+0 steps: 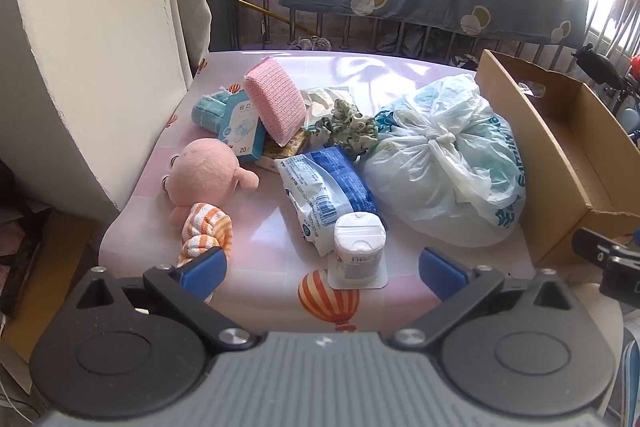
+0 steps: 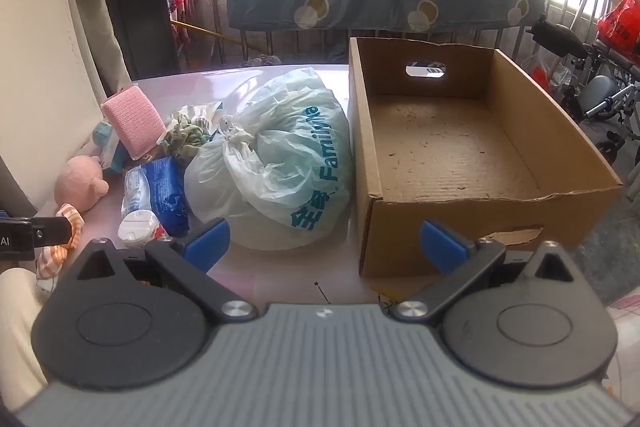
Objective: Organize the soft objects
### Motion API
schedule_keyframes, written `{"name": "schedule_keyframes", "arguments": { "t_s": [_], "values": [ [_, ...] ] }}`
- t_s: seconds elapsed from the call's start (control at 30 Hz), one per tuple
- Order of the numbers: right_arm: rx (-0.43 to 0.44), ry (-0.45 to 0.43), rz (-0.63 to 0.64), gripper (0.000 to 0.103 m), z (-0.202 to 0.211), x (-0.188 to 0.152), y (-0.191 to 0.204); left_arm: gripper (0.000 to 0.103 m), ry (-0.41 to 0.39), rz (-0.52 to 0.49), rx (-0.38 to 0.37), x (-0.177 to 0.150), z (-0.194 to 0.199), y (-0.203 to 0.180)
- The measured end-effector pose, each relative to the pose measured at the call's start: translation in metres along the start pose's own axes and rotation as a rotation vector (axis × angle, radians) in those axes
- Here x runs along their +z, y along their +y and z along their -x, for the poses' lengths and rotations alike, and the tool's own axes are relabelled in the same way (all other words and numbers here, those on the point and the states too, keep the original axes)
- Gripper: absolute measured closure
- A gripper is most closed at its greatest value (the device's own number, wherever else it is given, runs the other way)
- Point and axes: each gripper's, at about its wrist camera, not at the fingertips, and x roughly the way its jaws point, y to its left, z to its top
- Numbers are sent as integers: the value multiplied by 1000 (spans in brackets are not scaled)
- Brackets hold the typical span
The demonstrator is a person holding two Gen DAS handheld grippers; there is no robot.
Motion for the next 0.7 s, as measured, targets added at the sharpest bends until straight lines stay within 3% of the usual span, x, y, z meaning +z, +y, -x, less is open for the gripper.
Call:
{"name": "schedule_keyframes", "arguments": {
  "t_s": [0.7],
  "values": [
    [-16,9,6,1,-2,1,1,0,3,3,-9,5,-2,-1]
  ]
}}
